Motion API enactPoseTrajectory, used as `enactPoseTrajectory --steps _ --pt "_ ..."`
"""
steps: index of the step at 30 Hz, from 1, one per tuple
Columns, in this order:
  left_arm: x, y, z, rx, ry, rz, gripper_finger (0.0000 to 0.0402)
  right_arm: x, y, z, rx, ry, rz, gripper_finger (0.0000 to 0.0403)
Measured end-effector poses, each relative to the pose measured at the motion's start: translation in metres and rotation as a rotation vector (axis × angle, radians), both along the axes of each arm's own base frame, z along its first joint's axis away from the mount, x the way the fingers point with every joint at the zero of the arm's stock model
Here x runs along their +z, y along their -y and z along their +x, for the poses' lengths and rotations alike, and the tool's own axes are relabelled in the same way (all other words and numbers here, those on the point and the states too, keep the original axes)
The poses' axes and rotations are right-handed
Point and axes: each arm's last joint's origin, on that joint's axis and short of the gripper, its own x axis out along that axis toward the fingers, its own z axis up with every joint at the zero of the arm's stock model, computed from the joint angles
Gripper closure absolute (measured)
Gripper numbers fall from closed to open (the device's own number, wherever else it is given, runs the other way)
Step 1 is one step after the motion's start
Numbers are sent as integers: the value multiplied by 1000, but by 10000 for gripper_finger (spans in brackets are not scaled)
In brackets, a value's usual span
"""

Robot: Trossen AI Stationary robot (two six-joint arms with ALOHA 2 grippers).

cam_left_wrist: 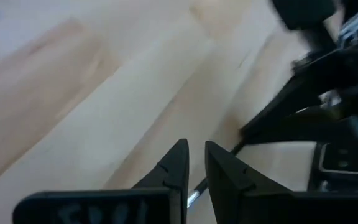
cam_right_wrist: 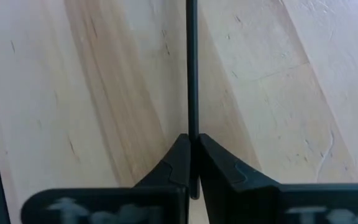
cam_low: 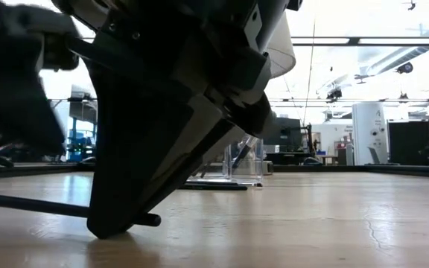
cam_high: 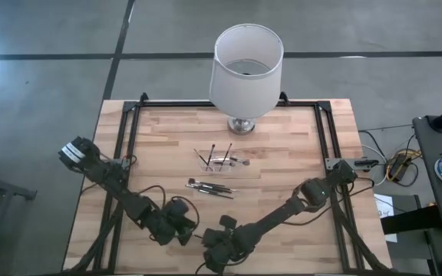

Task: Put items in baskets/containers
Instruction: Put the eyeshadow brush into the transparent organizer

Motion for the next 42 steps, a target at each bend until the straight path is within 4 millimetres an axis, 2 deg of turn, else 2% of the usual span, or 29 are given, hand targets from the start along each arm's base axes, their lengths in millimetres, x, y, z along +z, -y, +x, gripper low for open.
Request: enactPoseTrajectory --steps 8,12,18,22,26,31,38,42 --pt "34 9 10 -12 86 65 356 11 -4 -5 -51 17 13 390" --pt "45 10 2 25 103 102 356 18 -17 -17 -116 44 18 390" --pt "60 12 -16 124 170 88 356 41 -33 -41 -252 125 -35 390" --pt "72 13 -28 169 248 101 356 67 -25 -60 -419 186 -133 390" --pt "86 11 -35 178 320 159 356 87 -10 -70 -575 292 -206 390" --pt "99 -2 -37 225 362 220 338 105 -2 -72 -688 466 -231 390" --pt "120 -33 -33 266 373 279 253 105 9 -65 -736 538 -269 390" --pt "130 -54 -26 293 365 240 236 106 24 -55 -766 558 -307 390"
